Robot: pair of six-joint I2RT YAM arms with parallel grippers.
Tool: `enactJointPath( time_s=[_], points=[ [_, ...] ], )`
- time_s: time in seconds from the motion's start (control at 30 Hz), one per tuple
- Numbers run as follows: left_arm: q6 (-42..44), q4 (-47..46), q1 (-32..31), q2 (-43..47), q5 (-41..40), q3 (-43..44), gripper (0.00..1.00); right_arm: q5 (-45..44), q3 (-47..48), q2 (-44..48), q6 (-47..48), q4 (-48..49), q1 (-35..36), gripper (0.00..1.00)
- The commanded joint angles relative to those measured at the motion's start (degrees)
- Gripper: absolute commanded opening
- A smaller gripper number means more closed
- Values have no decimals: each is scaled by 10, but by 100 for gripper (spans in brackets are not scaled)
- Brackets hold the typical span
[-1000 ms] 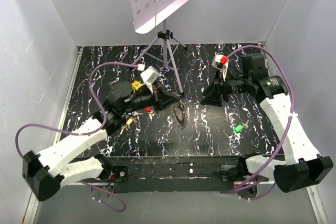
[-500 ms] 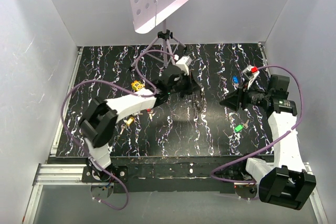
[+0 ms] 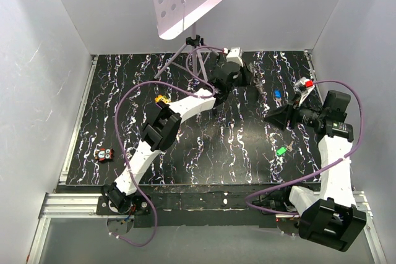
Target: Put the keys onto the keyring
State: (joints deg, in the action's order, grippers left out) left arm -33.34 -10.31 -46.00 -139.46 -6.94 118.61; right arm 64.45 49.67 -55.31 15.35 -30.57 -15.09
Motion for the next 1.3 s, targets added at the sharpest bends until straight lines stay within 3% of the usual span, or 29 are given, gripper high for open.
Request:
enactJointPath(
  time_s=[0.0, 0.17, 0.27, 0.4, 0.57, 0.7, 0.87, 0.93, 0.97, 1.1, 1.27],
  points=[
    [1, 20, 7, 7, -6, -14, 15, 20, -7, 9, 5, 20, -8, 61],
    [-23, -4, 12, 72, 36, -140, 48, 35, -12, 13, 8, 20, -17, 61],
    [-13, -2, 8, 148, 61, -202, 61, 45, -16, 17, 14, 14, -27, 61],
    [85, 62, -23, 267, 69, -252, 82, 24, -15, 21, 33, 0, -32, 61],
    [180, 78, -65, 452, 48, -409, 97, -30, 21, 17, 69, -54, -32, 62],
    [182, 99, -66, 653, -17, -577, 98, -126, 81, 9, 85, -116, -34, 64],
    [176, 277, -62, 867, -108, -652, 98, -233, 134, 33, 7, -115, -35, 66],
    [170, 330, -59, 945, -147, -674, 98, -251, 148, 44, -47, -100, -35, 73],
    [169, 344, -59, 985, -161, -686, 98, -256, 152, 49, -77, -94, -35, 81],
    [159, 389, -54, 1088, -201, -715, 98, -299, 170, 61, -188, -81, -35, 84],
    [124, 435, -54, 1131, -206, -733, 98, -311, 191, 67, -204, -98, -35, 86]
  ],
)
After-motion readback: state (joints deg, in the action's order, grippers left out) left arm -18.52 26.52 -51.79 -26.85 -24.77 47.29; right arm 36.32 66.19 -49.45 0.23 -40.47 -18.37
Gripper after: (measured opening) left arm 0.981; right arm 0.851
